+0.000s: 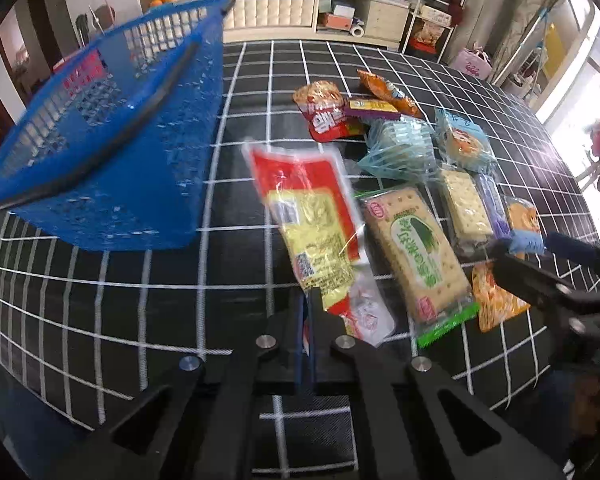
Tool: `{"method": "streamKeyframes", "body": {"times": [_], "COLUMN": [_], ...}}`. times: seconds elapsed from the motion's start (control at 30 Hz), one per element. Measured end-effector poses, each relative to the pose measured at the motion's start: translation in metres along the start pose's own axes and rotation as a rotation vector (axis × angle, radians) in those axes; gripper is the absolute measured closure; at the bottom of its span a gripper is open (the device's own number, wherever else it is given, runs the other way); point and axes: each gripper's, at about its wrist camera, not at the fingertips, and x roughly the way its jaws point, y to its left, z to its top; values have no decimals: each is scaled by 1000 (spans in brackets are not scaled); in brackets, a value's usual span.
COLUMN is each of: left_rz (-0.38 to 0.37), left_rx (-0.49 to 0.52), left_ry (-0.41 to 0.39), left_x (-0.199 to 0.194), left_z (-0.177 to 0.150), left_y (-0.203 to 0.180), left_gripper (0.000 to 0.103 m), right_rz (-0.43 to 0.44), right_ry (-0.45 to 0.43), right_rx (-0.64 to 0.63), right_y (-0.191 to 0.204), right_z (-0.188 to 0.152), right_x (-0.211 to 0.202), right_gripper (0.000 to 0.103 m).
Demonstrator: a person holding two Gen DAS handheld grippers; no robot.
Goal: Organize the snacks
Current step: 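Grasp the red-yellow tofu pack with left tool while right tool grasps green cracker pack, then carry the tofu pack with left tool into the basket while right tool carries crackers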
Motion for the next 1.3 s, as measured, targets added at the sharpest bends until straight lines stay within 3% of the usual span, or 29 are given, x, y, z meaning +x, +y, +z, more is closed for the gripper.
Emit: {"method": "streamKeyframes", "body": {"times": [0.3,0.63,0.77,0.83,0.9,1.1,1.3], "left_rz": [-5,-42,-67,-68,-71,-90,-86], "left_rx": [14,10,12,21,23,39,53], "left_ry": [-32,-52,-41,-43,-46,-77,-144], "left_x": [-25,-29,-24,-22,-23,-36,-67], "left_z": [-27,-31,-32,-32,-33,-35,-36], "left_y": [20,31,31,31,32,31,29], "left_gripper": [102,102,102,102,102,102,102], "right_rz": [-8,-28,-37,-66,-62,-35,-16], "right_ry": [62,112,146,121,122,93,34], "right_rx": [-77,-96,-73,-74,-78,-40,-24], "right_y": [34,48,50,51,52,52,51], "right_z": [1,12,14,14,14,10,5], "right_x": [28,64,78,78,79,63,19], "right_gripper": [0,4,15,20,43,45,45]}}
